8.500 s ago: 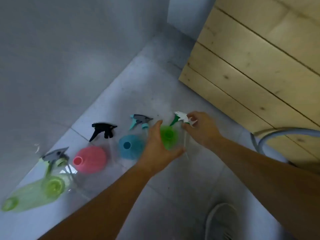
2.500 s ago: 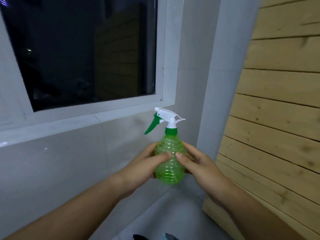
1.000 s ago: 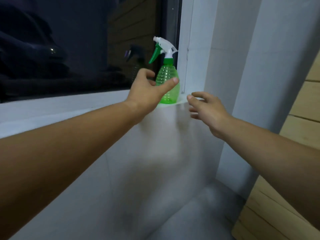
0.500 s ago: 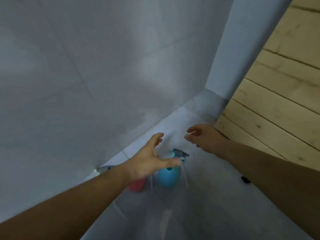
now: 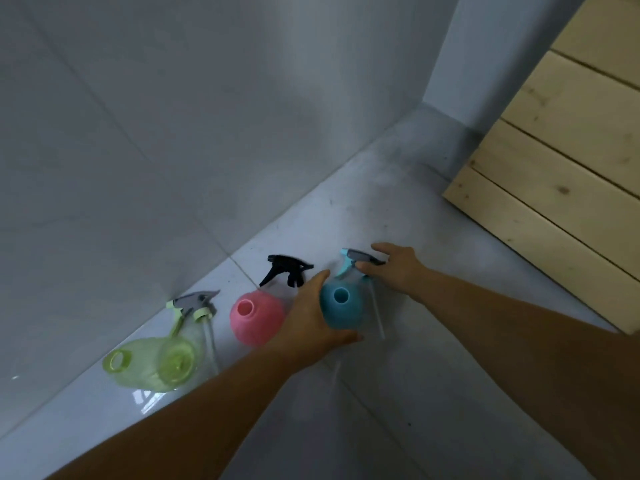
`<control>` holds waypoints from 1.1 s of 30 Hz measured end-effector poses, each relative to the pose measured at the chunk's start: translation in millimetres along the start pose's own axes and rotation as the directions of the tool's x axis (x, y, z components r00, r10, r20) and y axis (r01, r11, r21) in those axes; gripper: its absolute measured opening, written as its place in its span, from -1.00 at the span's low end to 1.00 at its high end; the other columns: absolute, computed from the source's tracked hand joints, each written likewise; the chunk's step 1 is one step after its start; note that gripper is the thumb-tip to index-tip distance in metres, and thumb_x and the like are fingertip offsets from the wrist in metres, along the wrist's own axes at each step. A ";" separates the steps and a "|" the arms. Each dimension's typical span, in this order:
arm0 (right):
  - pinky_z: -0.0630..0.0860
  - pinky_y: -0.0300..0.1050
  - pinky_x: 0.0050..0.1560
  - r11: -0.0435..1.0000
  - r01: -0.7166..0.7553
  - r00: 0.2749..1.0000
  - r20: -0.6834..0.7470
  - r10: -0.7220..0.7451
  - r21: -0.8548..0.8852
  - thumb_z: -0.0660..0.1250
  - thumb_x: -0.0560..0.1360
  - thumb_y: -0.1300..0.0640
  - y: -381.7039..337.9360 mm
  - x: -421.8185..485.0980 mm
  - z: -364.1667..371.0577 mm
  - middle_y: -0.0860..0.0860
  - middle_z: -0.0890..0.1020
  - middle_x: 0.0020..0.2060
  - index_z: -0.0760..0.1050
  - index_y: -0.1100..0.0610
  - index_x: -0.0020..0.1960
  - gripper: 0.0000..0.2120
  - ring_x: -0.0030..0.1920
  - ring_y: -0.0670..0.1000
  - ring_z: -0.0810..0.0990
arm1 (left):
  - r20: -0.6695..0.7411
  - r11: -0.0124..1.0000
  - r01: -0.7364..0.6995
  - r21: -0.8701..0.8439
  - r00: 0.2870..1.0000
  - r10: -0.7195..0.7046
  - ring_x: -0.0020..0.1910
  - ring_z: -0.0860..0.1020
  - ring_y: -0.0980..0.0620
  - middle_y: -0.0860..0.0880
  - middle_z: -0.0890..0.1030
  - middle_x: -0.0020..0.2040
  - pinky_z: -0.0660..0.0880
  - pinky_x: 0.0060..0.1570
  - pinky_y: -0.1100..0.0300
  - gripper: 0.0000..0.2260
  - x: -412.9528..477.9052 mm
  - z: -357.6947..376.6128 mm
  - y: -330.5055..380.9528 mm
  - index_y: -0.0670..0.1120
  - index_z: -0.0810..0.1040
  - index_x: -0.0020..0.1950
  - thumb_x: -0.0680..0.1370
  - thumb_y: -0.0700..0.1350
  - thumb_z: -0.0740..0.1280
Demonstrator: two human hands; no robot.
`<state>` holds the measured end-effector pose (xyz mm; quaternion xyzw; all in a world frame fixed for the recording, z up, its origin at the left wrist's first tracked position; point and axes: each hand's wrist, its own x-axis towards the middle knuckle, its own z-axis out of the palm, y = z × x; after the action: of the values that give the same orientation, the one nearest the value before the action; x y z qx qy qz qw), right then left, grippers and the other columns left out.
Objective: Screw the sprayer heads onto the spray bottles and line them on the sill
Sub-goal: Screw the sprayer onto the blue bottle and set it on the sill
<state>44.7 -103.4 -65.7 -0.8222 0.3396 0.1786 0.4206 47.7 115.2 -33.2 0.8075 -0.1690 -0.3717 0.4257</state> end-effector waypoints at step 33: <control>0.66 -0.08 -0.16 0.820 0.415 0.891 -0.359 -0.278 0.395 0.48 0.45 0.17 -140.2 -174.5 -171.5 0.18 0.59 -0.16 0.56 0.25 -0.06 -0.82 -0.18 0.07 0.64 | -0.045 0.970 -0.241 0.007 0.969 0.241 0.10 0.67 0.04 0.05 0.64 0.16 0.69 0.01 0.13 -0.42 -78.3 -60.2 158.0 0.12 0.50 0.30 0.34 -0.04 0.65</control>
<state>22.3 -113.3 215.2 -0.7635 0.2722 -0.1081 0.5756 47.2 103.5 152.8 0.7895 -0.2565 -0.2987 0.4709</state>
